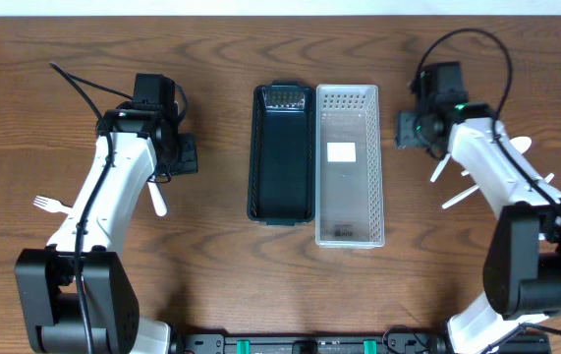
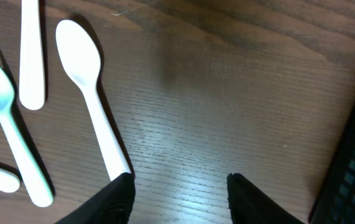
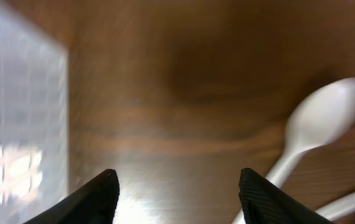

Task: Pack container
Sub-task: 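Reach the right gripper to a white spoon and grasp its handle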

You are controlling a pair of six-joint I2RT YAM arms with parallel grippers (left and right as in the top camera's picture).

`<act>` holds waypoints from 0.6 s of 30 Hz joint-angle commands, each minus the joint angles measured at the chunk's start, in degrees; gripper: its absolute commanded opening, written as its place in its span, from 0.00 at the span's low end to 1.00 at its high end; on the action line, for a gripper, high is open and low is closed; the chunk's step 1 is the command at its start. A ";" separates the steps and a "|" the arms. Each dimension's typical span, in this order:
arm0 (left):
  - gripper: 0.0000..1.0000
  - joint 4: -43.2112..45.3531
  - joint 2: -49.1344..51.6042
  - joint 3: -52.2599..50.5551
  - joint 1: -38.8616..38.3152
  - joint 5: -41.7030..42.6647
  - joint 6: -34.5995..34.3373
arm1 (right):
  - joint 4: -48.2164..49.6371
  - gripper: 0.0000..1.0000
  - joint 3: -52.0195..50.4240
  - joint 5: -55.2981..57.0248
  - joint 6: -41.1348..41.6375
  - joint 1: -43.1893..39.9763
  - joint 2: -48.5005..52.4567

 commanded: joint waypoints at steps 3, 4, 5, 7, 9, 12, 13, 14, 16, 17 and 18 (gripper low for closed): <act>0.57 -0.48 0.57 0.98 0.17 -0.26 -0.07 | -1.77 0.68 4.55 7.58 10.88 -4.15 -3.54; 0.57 -0.48 0.57 0.98 0.17 -0.26 -0.07 | -2.25 0.68 4.55 7.67 12.94 -4.96 -3.28; 0.57 -0.48 0.57 0.98 0.17 -0.26 -0.07 | -2.84 0.67 4.55 7.54 14.95 -5.99 -2.80; 0.57 -0.48 0.57 0.98 0.17 -0.26 -0.07 | -3.74 0.66 4.55 7.28 17.05 -7.74 -1.66; 0.57 -0.48 0.57 0.98 0.17 -0.26 -0.07 | -3.82 0.69 4.55 6.88 17.40 -9.29 -0.26; 0.57 -0.50 0.57 0.98 0.17 -0.24 -0.09 | -3.82 0.69 4.55 6.54 17.33 -10.88 2.12; 0.57 -0.50 0.57 0.98 0.17 -0.24 -0.09 | -3.82 0.69 4.55 6.38 17.33 -11.15 2.80; 0.57 -0.50 0.57 0.98 0.17 -0.24 -0.09 | -3.80 0.69 4.55 6.03 17.27 -11.41 3.76; 0.57 -0.50 0.57 0.98 0.17 -0.24 -0.09 | -3.78 0.69 4.55 5.14 17.16 -11.72 5.66; 0.57 -0.50 0.57 0.98 0.17 -0.24 -0.09 | -3.80 0.70 4.55 4.72 17.16 -11.74 6.47; 0.57 -0.50 0.57 0.98 0.17 -0.24 -0.09 | -3.82 0.71 4.55 4.55 17.16 -11.74 7.32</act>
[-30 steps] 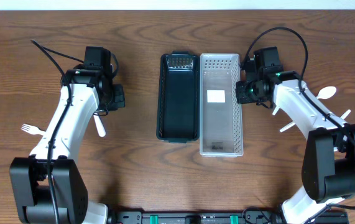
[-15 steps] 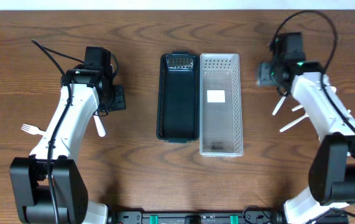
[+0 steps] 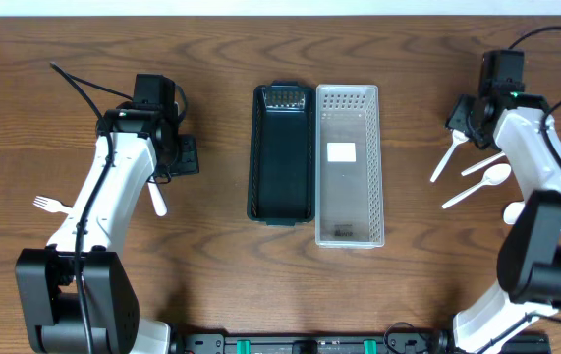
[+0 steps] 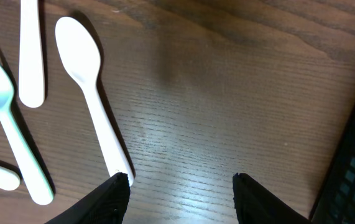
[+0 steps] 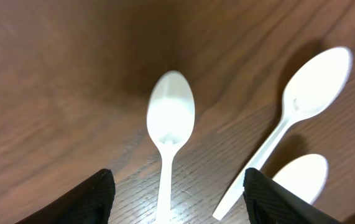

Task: Pack container
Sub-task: 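Reach the right gripper to a white spoon and grasp its handle, then carry the spoon into the white basket and release it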

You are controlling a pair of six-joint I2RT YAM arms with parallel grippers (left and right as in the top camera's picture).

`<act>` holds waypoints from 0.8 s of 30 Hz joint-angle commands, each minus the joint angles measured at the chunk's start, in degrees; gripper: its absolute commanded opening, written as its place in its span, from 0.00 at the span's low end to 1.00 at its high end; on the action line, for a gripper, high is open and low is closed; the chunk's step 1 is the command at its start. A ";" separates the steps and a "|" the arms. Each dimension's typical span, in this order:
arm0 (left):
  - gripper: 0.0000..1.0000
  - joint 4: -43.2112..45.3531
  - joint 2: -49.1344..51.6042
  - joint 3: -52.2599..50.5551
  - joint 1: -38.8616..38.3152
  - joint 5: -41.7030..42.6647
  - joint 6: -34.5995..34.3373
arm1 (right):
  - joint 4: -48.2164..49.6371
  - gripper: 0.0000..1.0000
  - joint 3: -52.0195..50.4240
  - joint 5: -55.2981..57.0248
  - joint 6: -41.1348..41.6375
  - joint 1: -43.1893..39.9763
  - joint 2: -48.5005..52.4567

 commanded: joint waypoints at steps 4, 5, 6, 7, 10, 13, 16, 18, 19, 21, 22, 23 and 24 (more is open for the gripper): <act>0.57 -0.20 0.59 0.98 0.17 -0.24 -0.09 | -0.31 0.72 0.37 -1.70 1.33 -0.22 5.70; 0.57 -0.20 0.59 0.98 0.17 -0.24 -0.09 | -0.28 0.72 0.37 -1.73 1.33 -0.22 6.40; 0.57 -0.22 0.59 0.98 0.17 -0.24 -0.09 | -0.26 0.72 0.37 -1.90 1.33 -0.22 6.99; 0.57 -0.22 0.59 0.98 0.17 -0.24 -0.09 | -0.22 0.73 0.37 -1.95 1.33 -0.22 7.52; 0.57 -0.22 0.59 0.98 0.17 -0.24 -0.09 | -0.20 0.71 0.37 -2.34 1.33 -0.22 8.92; 0.57 -0.20 0.59 0.98 0.17 -0.24 -0.09 | -0.17 0.60 0.33 -3.21 1.33 -0.22 10.14; 0.57 -0.22 0.59 0.98 0.17 -0.24 -0.09 | -0.26 0.47 0.31 -4.61 1.33 -0.22 11.13; 0.57 -0.22 0.59 0.98 0.17 -0.24 -0.09 | -0.44 0.40 0.28 -5.75 1.31 -0.22 11.87; 0.57 -0.22 0.59 0.98 0.17 -0.24 -0.09 | -0.68 0.32 0.28 -6.38 1.33 -0.22 12.20; 0.57 -0.22 0.59 0.98 0.17 -0.24 -0.09 | -0.98 0.17 0.28 -7.37 1.33 -0.20 12.87; 0.57 -0.22 0.59 0.98 0.17 -0.24 -0.09 | -1.11 0.10 0.28 -7.50 1.33 -0.20 13.09; 0.57 -0.22 0.59 0.98 0.17 -0.24 -0.09 | -1.29 0.03 0.26 -7.50 1.33 -0.20 13.11; 0.57 -0.22 0.59 0.98 0.17 -0.24 -0.07 | -1.31 0.01 0.26 -7.48 1.31 -0.20 13.11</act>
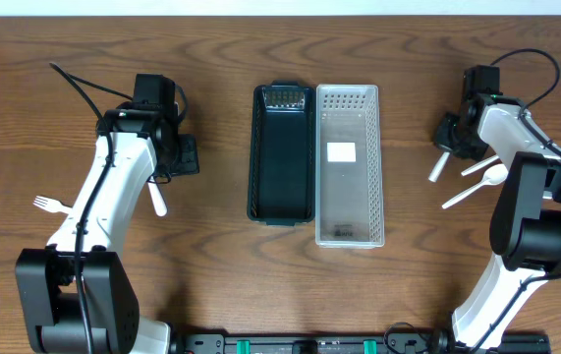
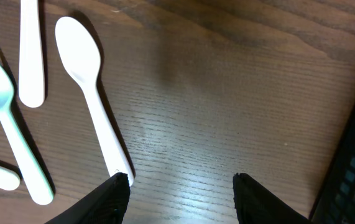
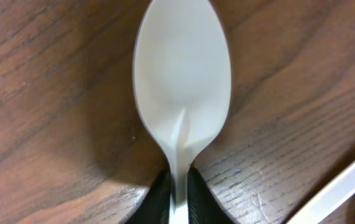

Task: Pack container
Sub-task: 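Carry the spoon into the white basket and release it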

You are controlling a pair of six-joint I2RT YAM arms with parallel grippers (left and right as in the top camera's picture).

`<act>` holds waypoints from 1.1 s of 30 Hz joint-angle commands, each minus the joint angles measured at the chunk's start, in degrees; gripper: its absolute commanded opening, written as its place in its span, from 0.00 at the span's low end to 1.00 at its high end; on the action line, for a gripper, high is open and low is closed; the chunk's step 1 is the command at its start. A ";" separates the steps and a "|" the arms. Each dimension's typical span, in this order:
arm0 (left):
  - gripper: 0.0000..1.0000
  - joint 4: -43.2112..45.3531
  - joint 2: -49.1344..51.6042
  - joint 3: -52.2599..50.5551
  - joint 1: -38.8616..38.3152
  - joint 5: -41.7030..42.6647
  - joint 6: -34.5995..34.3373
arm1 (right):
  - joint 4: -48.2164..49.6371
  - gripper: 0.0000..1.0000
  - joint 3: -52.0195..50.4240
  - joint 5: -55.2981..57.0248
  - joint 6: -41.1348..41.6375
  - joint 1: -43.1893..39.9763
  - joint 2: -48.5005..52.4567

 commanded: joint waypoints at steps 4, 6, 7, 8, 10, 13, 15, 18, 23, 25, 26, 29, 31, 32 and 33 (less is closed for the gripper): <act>0.57 -0.17 0.57 0.98 0.17 -0.26 -0.09 | -1.03 0.01 0.26 -1.53 -0.17 -0.09 1.77; 0.57 -0.17 0.57 0.98 0.17 -0.26 -0.09 | -1.99 0.01 2.54 -1.53 -2.62 0.46 0.00; 0.57 -0.20 0.57 0.98 0.17 -0.26 -0.09 | -2.91 0.01 4.24 -1.51 -3.96 0.96 -1.16; 0.57 -0.20 0.57 0.98 0.17 -0.26 -0.07 | -4.04 0.01 6.25 -1.51 -5.31 1.57 -2.51; 0.57 -0.20 0.57 0.98 0.17 -0.26 -0.07 | -6.36 0.01 10.54 -1.53 -7.48 3.19 -5.16; 0.57 -0.17 0.57 0.98 0.17 -0.26 -0.07 | -9.81 0.01 16.52 -1.55 -9.46 6.99 -8.81; 0.57 -0.17 0.57 0.98 0.17 -0.26 -0.07 | -11.30 0.01 18.88 -1.55 -9.44 10.08 -10.36; 0.57 -0.20 0.57 0.98 0.17 -0.26 -0.07 | -12.28 0.01 19.58 -2.78 -8.44 15.37 -11.30; 0.57 -0.20 0.57 0.98 0.17 -0.26 -0.07 | -14.80 0.01 18.95 -3.21 -1.05 23.56 -9.18; 0.57 -0.20 0.57 0.98 0.17 -0.28 -0.07 | -15.65 0.01 18.62 -3.21 1.42 26.29 -7.19; 0.57 -0.17 0.57 0.98 0.17 -0.28 -0.07 | -15.82 0.01 18.45 -3.21 2.12 27.30 -6.16; 0.57 -0.17 0.57 0.98 0.17 -0.28 -0.04 | -16.87 0.01 18.32 -3.23 3.76 29.86 -1.88; 0.57 -0.20 0.57 0.98 0.17 -0.28 -0.04 | -17.38 0.01 18.29 -3.21 4.13 30.91 0.68; 0.57 -0.20 0.57 0.98 0.17 -0.28 -0.07 | -17.46 0.02 18.32 -3.21 4.13 31.23 1.86; 0.57 -0.20 0.57 0.98 0.17 -0.28 -0.04 | -17.44 0.03 18.32 -3.23 4.13 31.32 2.67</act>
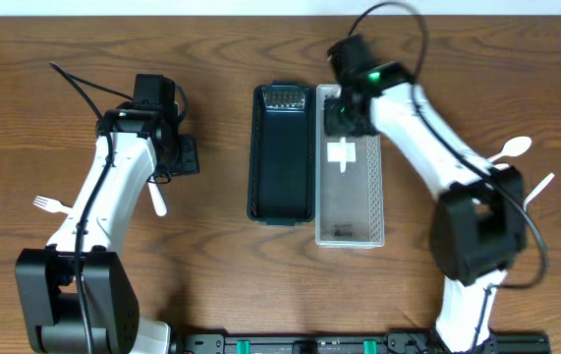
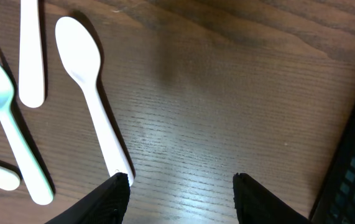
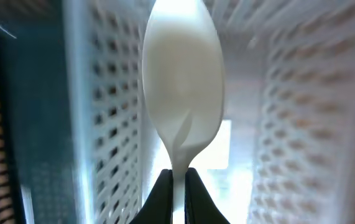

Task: Pack container
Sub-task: 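Carry the spoon into the white basket and release it, then move the right gripper back and grasp a second white spoon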

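Observation:
My right gripper (image 3: pixel 178 190) is shut on the handle of a white plastic spoon (image 3: pixel 183 74). It holds the spoon bowl-forward inside the far end of the white perforated container (image 1: pixel 369 197). A dark green container (image 1: pixel 282 157) stands against that container's left side and holds nothing. My left gripper (image 2: pixel 180 199) hangs open just above the table left of the dark container, with nothing between its fingers. The end of a white spoon's (image 2: pixel 90 106) handle lies by its left finger (image 2: pixel 112 199).
By the left gripper lie a white fork (image 2: pixel 9 137) and two more white handles (image 2: pixel 31 50). Another fork (image 1: pixel 49 205) lies at the far left. At the far right lie a spoon (image 1: pixel 511 147) and one more white utensil (image 1: pixel 538 187).
My right gripper, then shut on a spoon lying on the table at the far right, now holds that spoon over the white container's far end. The left arm has not moved.
My right gripper was open just right of the white container, then open above the spoons at the far right. After that it was shut on one spoon's handle on the table, and now it holds that spoon in the white container. My left gripper stayed open throughout.

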You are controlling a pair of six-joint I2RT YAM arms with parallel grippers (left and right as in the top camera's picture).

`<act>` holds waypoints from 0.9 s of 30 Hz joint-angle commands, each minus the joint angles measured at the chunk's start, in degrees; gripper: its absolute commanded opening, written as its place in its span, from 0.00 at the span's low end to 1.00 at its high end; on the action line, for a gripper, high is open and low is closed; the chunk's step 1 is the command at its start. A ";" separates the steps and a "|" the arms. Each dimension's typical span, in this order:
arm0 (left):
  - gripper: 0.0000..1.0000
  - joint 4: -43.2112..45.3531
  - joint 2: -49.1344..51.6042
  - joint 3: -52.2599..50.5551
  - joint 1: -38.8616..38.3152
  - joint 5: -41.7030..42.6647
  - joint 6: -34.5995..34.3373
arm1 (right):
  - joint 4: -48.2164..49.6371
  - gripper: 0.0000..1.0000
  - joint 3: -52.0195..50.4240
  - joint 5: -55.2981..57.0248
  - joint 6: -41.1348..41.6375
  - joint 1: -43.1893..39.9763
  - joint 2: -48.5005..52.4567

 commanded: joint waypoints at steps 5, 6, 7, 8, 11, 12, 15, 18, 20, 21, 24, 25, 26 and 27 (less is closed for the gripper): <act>0.57 -0.17 0.57 0.98 0.17 -0.26 -0.04 | 0.96 0.40 -0.33 0.72 1.51 -0.46 1.77; 0.57 -0.15 0.57 0.98 0.17 -0.26 -0.04 | 1.22 0.42 -0.17 0.70 0.42 -0.98 1.29; 0.57 -0.15 0.57 0.98 0.17 -0.26 -0.04 | 1.27 0.46 0.28 0.70 -1.05 -1.79 0.46; 0.57 -0.17 0.57 0.98 0.17 -0.28 -0.04 | 1.20 0.47 0.79 0.70 -2.08 -2.49 -0.33; 0.57 -0.17 0.57 0.98 0.17 -0.26 -0.02 | -0.35 0.46 3.21 1.90 -3.08 -6.05 -3.80; 0.57 -0.17 0.57 0.98 0.17 -0.26 -0.02 | -0.76 0.46 4.09 2.60 -3.08 -7.78 -5.31; 0.57 -0.17 0.57 0.98 0.17 -0.28 -0.02 | -0.92 0.47 5.05 4.33 -1.18 -14.21 -10.21; 0.57 -0.17 0.57 0.98 0.17 -0.26 -0.04 | -1.68 0.53 5.05 4.42 1.55 -21.90 -13.29; 0.57 -0.15 0.57 0.98 0.17 -0.26 -0.04 | -3.17 0.54 5.03 4.35 3.23 -27.52 -13.55; 0.57 -0.15 0.57 0.98 0.17 -0.26 -0.04 | -3.91 0.54 4.81 4.35 3.65 -29.73 -13.27; 0.57 -0.15 0.57 0.98 0.17 -0.26 -0.02 | -5.60 0.54 3.41 4.33 3.78 -35.85 -11.39; 0.57 -0.15 0.57 0.98 0.17 -0.26 -0.02 | -5.99 0.54 2.80 4.33 3.78 -37.35 -10.58; 0.57 -0.15 0.57 0.98 0.17 -0.26 -0.04 | -6.32 0.54 2.23 4.24 3.78 -38.45 -9.86; 0.57 -0.15 0.57 0.98 0.17 -0.26 -0.02 | -6.49 0.54 1.49 4.11 3.78 -39.54 -9.09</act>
